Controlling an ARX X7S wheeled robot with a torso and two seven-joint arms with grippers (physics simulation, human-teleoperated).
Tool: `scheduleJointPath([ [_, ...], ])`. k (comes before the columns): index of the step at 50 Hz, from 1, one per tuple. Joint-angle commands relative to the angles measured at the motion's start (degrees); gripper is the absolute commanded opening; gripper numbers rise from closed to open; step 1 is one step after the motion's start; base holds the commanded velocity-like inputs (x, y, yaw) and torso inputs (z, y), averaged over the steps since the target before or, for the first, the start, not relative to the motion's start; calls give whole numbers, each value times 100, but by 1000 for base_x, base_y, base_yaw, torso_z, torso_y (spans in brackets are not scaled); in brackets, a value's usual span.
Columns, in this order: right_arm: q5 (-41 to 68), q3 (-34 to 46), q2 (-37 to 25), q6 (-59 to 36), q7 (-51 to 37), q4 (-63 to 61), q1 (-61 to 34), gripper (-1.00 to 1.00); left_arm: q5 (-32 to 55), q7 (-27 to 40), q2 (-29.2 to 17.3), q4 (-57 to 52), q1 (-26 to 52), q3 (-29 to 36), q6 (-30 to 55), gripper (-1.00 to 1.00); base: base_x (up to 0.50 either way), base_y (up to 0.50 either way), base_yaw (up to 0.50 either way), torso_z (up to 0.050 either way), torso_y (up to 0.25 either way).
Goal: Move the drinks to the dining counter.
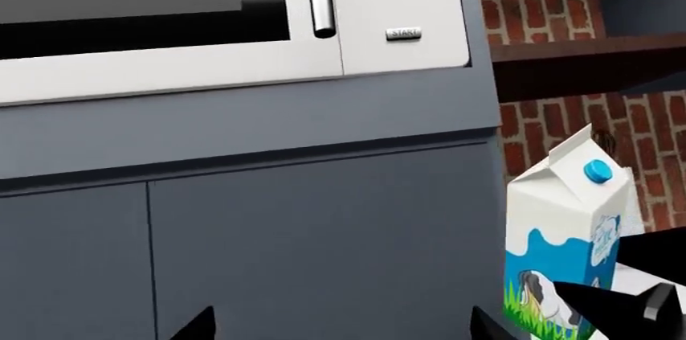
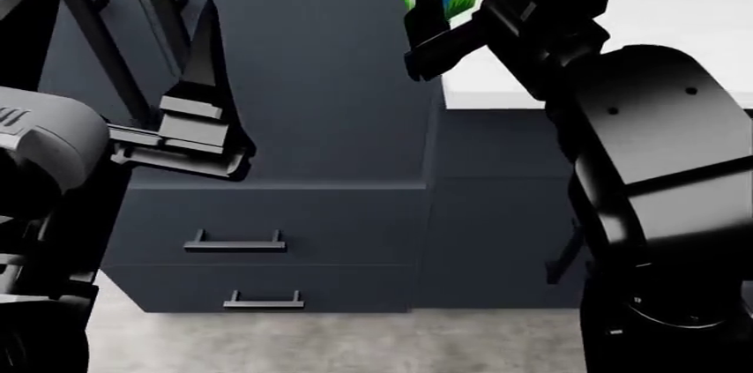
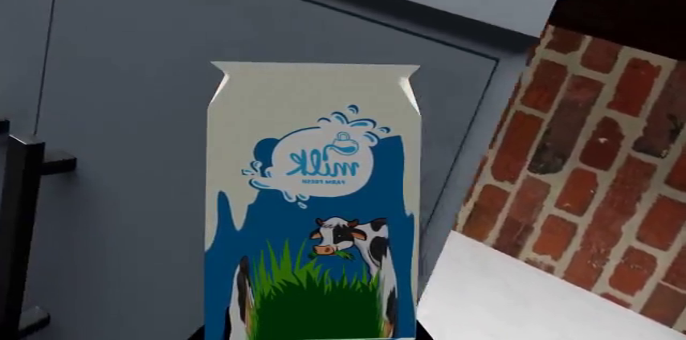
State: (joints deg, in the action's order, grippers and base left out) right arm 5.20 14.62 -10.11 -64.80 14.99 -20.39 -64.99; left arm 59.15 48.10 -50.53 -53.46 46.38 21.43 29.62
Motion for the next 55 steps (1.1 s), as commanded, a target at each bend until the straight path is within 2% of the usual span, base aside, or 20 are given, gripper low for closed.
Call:
scheduleJointPath([
  [1,-81,72,-47,77,-8,-20,-12,-100,-10,11,-8,13,2,16,-10,100,0,500,0,0,0],
  [30,-54,268,-131,-10,-46,38,-144,-100,132,-63,-38,-26,70,-22,-135,100,0,500,0,1,0],
  [55,36,206,-152,-7,-105,-36,-76,-100,24,175,-105,-70,96,43,-8,100,-1,500,0,0,0],
])
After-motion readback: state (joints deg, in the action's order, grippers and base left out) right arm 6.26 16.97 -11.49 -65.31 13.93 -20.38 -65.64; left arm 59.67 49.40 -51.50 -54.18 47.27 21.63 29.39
